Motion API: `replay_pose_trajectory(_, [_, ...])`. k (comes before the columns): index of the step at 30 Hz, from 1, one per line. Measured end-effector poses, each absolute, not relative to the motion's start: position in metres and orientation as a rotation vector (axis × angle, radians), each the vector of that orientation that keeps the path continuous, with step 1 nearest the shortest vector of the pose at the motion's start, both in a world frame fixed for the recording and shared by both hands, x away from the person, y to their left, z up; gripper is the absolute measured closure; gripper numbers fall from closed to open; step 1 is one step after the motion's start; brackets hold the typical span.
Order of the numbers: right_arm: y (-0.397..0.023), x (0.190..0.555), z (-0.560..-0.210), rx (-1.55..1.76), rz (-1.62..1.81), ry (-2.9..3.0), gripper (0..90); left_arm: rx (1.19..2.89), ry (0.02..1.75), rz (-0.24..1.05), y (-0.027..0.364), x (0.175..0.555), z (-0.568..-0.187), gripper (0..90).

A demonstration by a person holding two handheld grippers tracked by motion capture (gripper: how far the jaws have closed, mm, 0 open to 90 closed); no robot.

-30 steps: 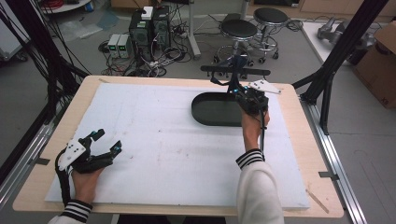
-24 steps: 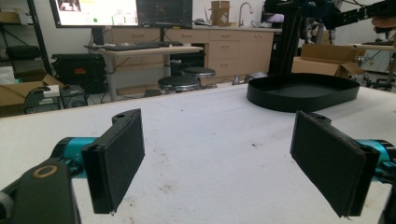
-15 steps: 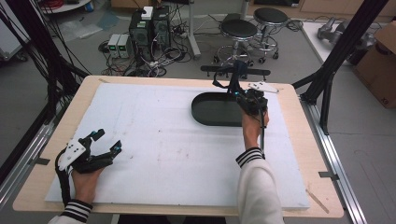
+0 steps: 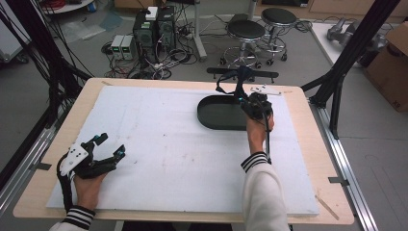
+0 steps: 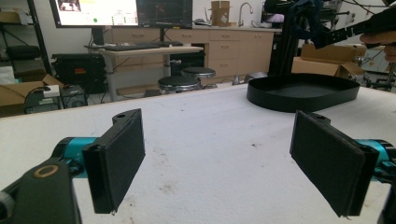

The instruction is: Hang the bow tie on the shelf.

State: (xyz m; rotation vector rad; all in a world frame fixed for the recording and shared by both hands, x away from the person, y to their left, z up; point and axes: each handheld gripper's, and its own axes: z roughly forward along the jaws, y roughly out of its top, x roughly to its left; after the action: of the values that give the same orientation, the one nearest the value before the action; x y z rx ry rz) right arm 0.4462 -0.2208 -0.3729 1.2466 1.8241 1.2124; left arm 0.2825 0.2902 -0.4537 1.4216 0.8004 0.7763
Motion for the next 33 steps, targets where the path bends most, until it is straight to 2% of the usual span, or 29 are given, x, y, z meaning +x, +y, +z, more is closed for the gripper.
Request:
replay_pose_trajectory(10, [-0.22,0.447,-0.376,1.258,1.179,1.881,75.9,1.424,0.798,0.78,0.29,0.282,-0.454,18.2])
replay_pose_trajectory(15, [-0.22,0.446,-0.377,1.256,1.176,1.894,71.1,1.427,0.798,0.779,0.29,0.282,-0.454,18.1])
replay_pose_trajectory(23, [-0.221,0.438,-0.374,1.242,1.175,1.904,57.6,1.426,0.797,0.783,0.29,0.282,-0.454,18.2])
replay_pose_trajectory(33, [-0.23,0.412,-0.36,1.14,1.293,1.934,30.2,1.431,0.792,0.79,0.289,0.282,-0.454,18.1])
